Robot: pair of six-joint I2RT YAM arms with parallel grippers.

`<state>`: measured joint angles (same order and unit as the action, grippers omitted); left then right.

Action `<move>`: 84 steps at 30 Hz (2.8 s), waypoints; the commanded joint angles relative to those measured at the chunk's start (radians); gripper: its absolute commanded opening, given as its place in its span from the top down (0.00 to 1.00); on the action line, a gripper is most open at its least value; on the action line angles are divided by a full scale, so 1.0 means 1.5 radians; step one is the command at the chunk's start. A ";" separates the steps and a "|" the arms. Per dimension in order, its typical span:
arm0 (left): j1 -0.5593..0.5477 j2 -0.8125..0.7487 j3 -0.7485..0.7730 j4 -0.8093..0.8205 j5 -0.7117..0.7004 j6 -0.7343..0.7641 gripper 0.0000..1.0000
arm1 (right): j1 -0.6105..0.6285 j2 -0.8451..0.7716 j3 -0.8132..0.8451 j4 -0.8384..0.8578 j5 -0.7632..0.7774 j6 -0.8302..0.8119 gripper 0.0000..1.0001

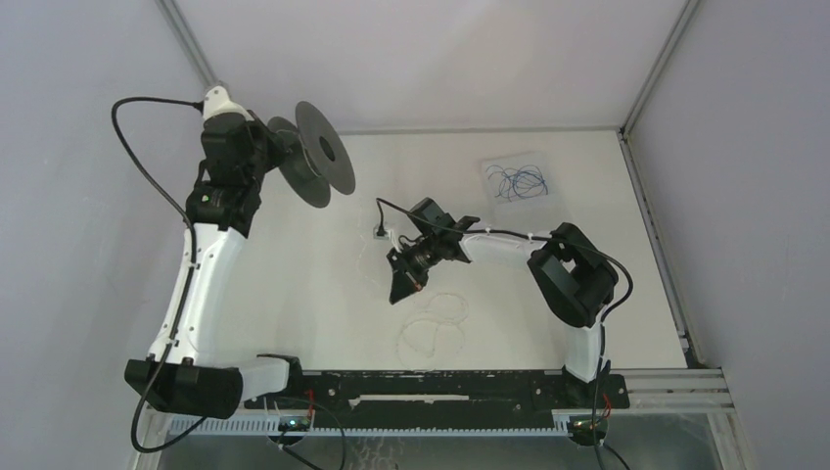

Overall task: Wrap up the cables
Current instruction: Wrap the cable around the cable reel.

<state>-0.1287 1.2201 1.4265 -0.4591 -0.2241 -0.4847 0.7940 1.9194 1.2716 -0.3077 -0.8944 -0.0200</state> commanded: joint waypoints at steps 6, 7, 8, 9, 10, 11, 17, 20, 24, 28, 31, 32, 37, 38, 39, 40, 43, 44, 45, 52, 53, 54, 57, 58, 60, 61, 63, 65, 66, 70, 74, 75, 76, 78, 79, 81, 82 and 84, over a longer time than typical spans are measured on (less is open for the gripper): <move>0.045 -0.007 0.071 0.057 0.000 -0.025 1.00 | 0.020 -0.060 -0.009 -0.049 -0.002 -0.091 1.00; 0.045 -0.007 0.064 0.064 -0.014 -0.011 1.00 | 0.027 -0.077 -0.006 -0.058 0.002 -0.105 1.00; 0.044 -0.007 0.057 0.074 -0.027 0.002 1.00 | 0.035 -0.094 0.002 -0.075 0.003 -0.118 1.00; 0.043 -0.006 0.051 0.083 -0.039 0.018 1.00 | 0.042 -0.107 0.013 -0.094 0.005 -0.131 1.00; 0.041 -0.005 0.043 0.092 -0.051 0.033 1.00 | 0.049 -0.120 0.027 -0.116 0.004 -0.143 1.00; 0.036 -0.004 0.035 0.101 -0.062 0.048 1.00 | 0.052 -0.131 0.044 -0.139 0.003 -0.152 1.00; -0.036 -0.018 -0.043 0.188 -0.162 0.170 1.00 | 0.056 -0.186 0.148 -0.242 -0.004 -0.174 1.00; -0.063 -0.019 -0.071 0.221 -0.186 0.205 1.00 | 0.056 -0.199 0.211 -0.284 -0.008 -0.179 1.00; -0.085 -0.018 -0.105 0.255 -0.197 0.246 1.00 | 0.051 -0.223 0.269 -0.306 0.007 -0.177 1.00; -0.118 -0.028 -0.155 0.296 -0.191 0.300 1.00 | 0.014 -0.247 0.323 -0.288 0.023 -0.145 1.00; -0.153 -0.041 -0.191 0.323 -0.174 0.347 1.00 | -0.032 -0.246 0.373 -0.275 0.040 -0.115 1.00; -0.164 -0.044 -0.203 0.330 -0.175 0.362 1.00 | -0.047 -0.244 0.388 -0.268 0.041 -0.104 1.00; -0.215 -0.058 -0.241 0.349 -0.175 0.411 1.00 | -0.107 -0.227 0.456 -0.239 0.058 -0.056 1.00; -0.223 -0.060 -0.246 0.349 -0.173 0.415 1.00 | -0.115 -0.221 0.470 -0.236 0.060 -0.048 1.00; -0.231 -0.061 -0.252 0.349 -0.172 0.419 1.00 | -0.124 -0.211 0.484 -0.233 0.062 -0.039 1.00; -0.233 -0.063 -0.258 0.349 -0.171 0.424 1.00 | -0.131 -0.204 0.501 -0.231 0.062 -0.032 1.00; -0.265 -0.066 -0.273 0.349 -0.161 0.432 1.00 | -0.151 -0.181 0.545 -0.230 0.073 -0.020 1.00; -0.269 -0.066 -0.277 0.350 -0.156 0.432 1.00 | -0.157 -0.173 0.557 -0.227 0.077 -0.016 1.00; -0.273 -0.068 -0.281 0.350 -0.153 0.435 1.00 | -0.162 -0.166 0.568 -0.225 0.079 -0.011 1.00; -0.292 -0.076 -0.307 0.353 -0.135 0.450 1.00 | -0.202 -0.124 0.639 -0.213 0.090 0.018 1.00; -0.293 -0.077 -0.310 0.353 -0.131 0.450 1.00 | -0.206 -0.120 0.647 -0.211 0.090 0.021 1.00; -0.294 -0.079 -0.313 0.353 -0.125 0.450 1.00 | -0.210 -0.115 0.654 -0.210 0.090 0.024 1.00; -0.296 -0.083 -0.320 0.352 -0.112 0.449 1.00 | -0.219 -0.102 0.670 -0.210 0.093 0.027 1.00; -0.296 -0.083 -0.321 0.352 -0.109 0.448 1.00 | -0.222 -0.099 0.673 -0.210 0.093 0.027 1.00; -0.298 -0.083 -0.324 0.352 -0.105 0.449 1.00 | -0.228 -0.095 0.677 -0.209 0.093 0.028 1.00; -0.298 -0.084 -0.326 0.352 -0.101 0.450 1.00 | -0.230 -0.093 0.679 -0.209 0.094 0.026 1.00; -0.299 -0.085 -0.328 0.352 -0.091 0.450 1.00 | -0.237 -0.088 0.686 -0.208 0.097 0.027 1.00; -0.301 -0.086 -0.331 0.352 -0.086 0.453 1.00 | -0.246 -0.080 0.696 -0.207 0.100 0.030 1.00; -0.302 -0.087 -0.333 0.353 -0.082 0.453 1.00 | -0.250 -0.077 0.700 -0.205 0.099 0.033 1.00; -0.303 -0.093 -0.337 0.348 -0.055 0.455 1.00 | -0.266 -0.061 0.716 -0.204 0.102 0.032 1.00; -0.303 -0.101 -0.337 0.344 -0.032 0.453 1.00 | -0.282 -0.043 0.724 -0.203 0.101 0.031 1.00; -0.303 -0.102 -0.336 0.342 -0.024 0.451 1.00 | -0.285 -0.038 0.725 -0.202 0.100 0.030 1.00; -0.303 -0.104 -0.333 0.338 -0.017 0.447 1.00 | -0.286 -0.033 0.724 -0.202 0.100 0.029 1.00; -0.303 -0.106 -0.326 0.327 0.006 0.437 1.00 | -0.290 -0.023 0.725 -0.202 0.099 0.025 1.00; -0.303 -0.108 -0.322 0.321 0.017 0.431 1.00 | -0.293 -0.018 0.725 -0.202 0.098 0.021 1.00; -0.303 -0.109 -0.311 0.307 0.044 0.421 1.00 | -0.297 -0.007 0.723 -0.205 0.097 0.014 1.00; -0.303 -0.110 -0.305 0.301 0.056 0.416 1.00 | -0.300 -0.001 0.720 -0.207 0.094 0.013 1.00; -0.302 -0.112 -0.294 0.287 0.076 0.403 1.00 | -0.307 0.006 0.705 -0.207 0.088 0.008 1.00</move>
<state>-0.5777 1.0950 0.9287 -0.0513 -0.2043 0.1600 0.3546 1.9167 2.3199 -0.6537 -0.7567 0.0055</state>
